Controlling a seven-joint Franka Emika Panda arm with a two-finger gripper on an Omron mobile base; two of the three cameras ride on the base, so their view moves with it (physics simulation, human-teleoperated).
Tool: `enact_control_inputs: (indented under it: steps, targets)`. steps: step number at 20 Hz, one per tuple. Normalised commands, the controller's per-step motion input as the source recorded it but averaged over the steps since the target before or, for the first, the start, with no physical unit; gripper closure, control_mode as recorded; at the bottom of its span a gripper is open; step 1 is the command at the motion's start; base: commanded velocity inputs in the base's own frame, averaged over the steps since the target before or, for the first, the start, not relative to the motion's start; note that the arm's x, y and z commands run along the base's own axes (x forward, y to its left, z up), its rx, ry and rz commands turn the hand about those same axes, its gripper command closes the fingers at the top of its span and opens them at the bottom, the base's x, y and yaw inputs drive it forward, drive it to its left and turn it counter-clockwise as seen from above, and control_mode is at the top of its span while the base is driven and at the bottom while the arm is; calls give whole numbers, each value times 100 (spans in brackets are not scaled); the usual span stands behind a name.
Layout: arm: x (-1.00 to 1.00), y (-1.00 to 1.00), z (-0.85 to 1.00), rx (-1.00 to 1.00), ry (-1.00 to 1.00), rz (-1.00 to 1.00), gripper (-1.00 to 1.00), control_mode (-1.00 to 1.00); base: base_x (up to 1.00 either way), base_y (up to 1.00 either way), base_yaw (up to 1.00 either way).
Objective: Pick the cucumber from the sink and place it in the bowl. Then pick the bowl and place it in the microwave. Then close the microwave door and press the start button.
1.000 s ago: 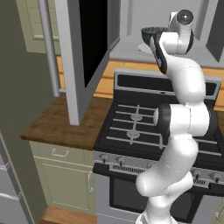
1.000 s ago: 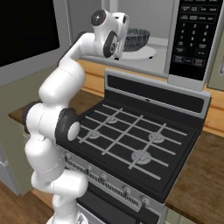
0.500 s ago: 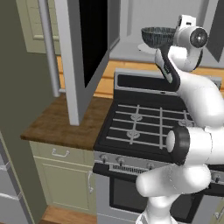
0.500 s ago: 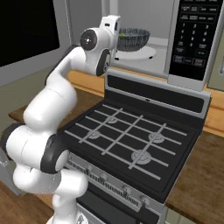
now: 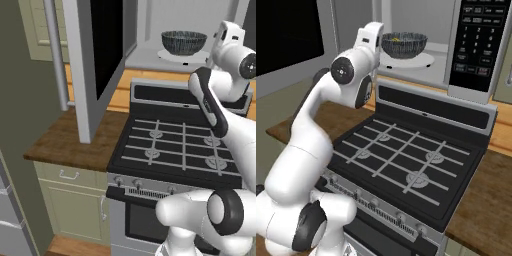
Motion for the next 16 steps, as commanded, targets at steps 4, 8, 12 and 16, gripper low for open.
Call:
enact_control_inputs:
  steps: [4, 8, 12, 16]
  targets:
    - [-100, 27, 34, 9, -1, 0, -100, -100, 0, 0, 0]
    - [-100, 16, 33, 12, 2, 0, -100, -100, 0, 0, 0]
    - [-100, 21, -1, 10, 1, 2, -100, -100, 0, 0, 0]
    - [-100, 52, -11, 11, -18, 2, -100, -100, 0, 0, 0]
